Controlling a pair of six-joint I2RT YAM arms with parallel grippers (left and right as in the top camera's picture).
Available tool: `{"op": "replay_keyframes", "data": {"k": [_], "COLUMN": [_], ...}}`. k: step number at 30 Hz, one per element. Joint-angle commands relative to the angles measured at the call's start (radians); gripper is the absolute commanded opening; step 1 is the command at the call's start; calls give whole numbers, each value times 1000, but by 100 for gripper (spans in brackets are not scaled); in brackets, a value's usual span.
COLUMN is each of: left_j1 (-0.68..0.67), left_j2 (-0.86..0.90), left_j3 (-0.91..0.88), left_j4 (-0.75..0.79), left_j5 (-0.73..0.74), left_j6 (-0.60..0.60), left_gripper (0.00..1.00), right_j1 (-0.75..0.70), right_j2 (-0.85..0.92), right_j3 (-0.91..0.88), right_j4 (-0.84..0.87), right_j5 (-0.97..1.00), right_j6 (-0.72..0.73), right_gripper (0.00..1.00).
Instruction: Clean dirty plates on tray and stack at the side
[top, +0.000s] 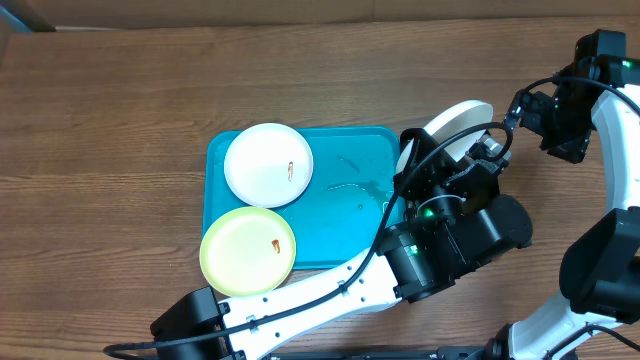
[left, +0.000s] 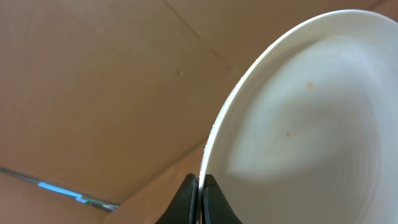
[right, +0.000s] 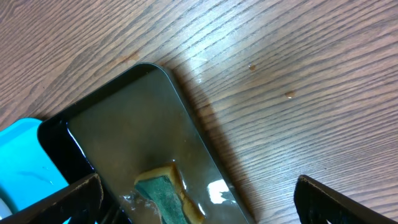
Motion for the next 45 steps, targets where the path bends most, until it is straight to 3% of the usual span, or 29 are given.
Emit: {"op": "replay_keyframes", "data": {"k": [1,4,6,14,20,25,32,37,42,45], "left_j1": [-3,1,12,163,452,800,1275,1564,1749,1792], "left_j2": [8,8,7,6,-13,-13,-12,-11,-9,-8], "left_j3": [27,26,26,26,29,30,30,29,23,10], "left_j4": [15,9,-62,-411,-460,-542,-741,-817,-808,-786], "left_j5": [-38,-24,27,615,1203,1501,1555,1446,1387,1378], "left_j6": [-21,-57,-148,-580,-705,-752,-686,-619,-620,-621], "left_gripper": [4,4,4,4,4,4,4,4,4,4], "right_j1": [-2,-2,-2,-2,-2,-2,-2,-2,-2,-2], "right_j2": [-14,-14,-14,-14,-14,-14,-14,-14,-14,-14], "right_j3": [13,13,13,13,13,13,13,13,13,13], "right_j4": [3,3,3,3,3,3,3,3,3,3], "right_j5": [9,9,9,9,9,9,9,9,9,9], "right_j6": [4,4,4,4,4,4,4,4,4,4], "right_gripper": [100,100,100,100,100,100,100,100,100,100]}}
